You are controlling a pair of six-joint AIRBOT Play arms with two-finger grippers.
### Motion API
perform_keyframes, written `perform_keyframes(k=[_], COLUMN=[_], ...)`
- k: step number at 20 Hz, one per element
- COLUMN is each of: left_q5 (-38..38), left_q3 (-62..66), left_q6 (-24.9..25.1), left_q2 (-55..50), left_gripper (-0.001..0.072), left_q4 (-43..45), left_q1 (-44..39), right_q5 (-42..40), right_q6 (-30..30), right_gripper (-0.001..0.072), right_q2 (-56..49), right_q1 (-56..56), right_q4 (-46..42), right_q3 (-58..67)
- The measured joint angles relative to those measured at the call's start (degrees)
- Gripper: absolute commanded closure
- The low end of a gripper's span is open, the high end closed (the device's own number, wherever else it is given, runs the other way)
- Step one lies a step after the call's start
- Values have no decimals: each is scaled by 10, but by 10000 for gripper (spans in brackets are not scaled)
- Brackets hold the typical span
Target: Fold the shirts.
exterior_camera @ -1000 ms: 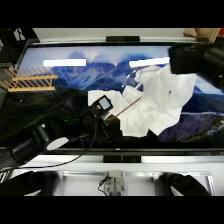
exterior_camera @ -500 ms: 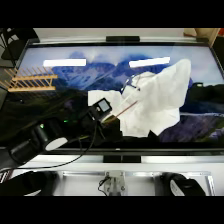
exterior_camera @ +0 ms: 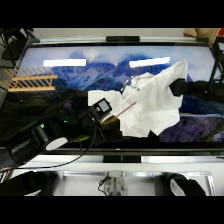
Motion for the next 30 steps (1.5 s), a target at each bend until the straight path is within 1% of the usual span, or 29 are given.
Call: perform_keyframes(k=[3, 4, 5, 6, 8, 11, 14, 15, 16, 17, 19, 20, 22, 23, 24, 25, 28, 30], left_q5=[0, 0, 0, 0, 0, -1, -3, -5, -11, -18, -37, -49, -70, -79, -86, -90, -99, -102], left_q3=[0, 0, 0, 0, 0, 0, 0, 0, 0, 0, 0, 0, 1, 1, 2, 2, 2, 2], left_q6=[0, -2, -2, -3, -4, -8, -11, -11, -11, -11, 3, 14, 40, 49, 58, 65, 86, 95], left_q2=[-1, 0, -1, 0, -1, -1, -1, -1, 0, 0, 1, 2, 3, 3, 3, 4, 4, 4], left_gripper=[657, 658, 658, 658, 657, 657, 658, 658, 658, 658, 658, 658, 657, 658, 658, 658, 658, 658], left_q4=[0, 0, 0, 0, 0, 0, 0, 0, 0, 0, 0, 0, 0, 0, 0, 0, 1, 1], left_q1=[0, 0, 0, 0, 0, 0, 0, 0, 0, 0, 0, 0, 0, 0, 0, 0, 0, 0], right_q5=[-28, -41, -53, -69, -91, -95, -92, -91, -91, -90, -85, -84, -71, -58, -42, -20, 46, 75], right_q6=[-44, -55, -65, -74, -87, -97, -99, -100, -101, -103, -129, -161, -268, -336, -393, -442, -538, -600], right_gripper=[84, 234, 568, 658, 658, 658, 656, 557, 76, 28, 28, 29, 33, 91, 109, 109, 109, 108], right_q2=[-34, -42, -48, -52, -57, -49, -19, -4, 9, 24, 49, 61, 76, 81, 83, 82, 72, 64], right_q1=[-1, -1, -1, -1, -2, -2, -2, -2, -2, -2, -2, -2, -2, -2, -2, -2, -2, -2], right_q4=[40, 47, 53, 58, 61, 60, 30, 13, -2, -19, -40, -47, -57, -59, -60, -61, -60, -58], right_q3=[-3, -3, -3, -3, -3, 1, 3, 3, 3, 3, 3, 3, 3, 3, 3, 3, 3, 3])
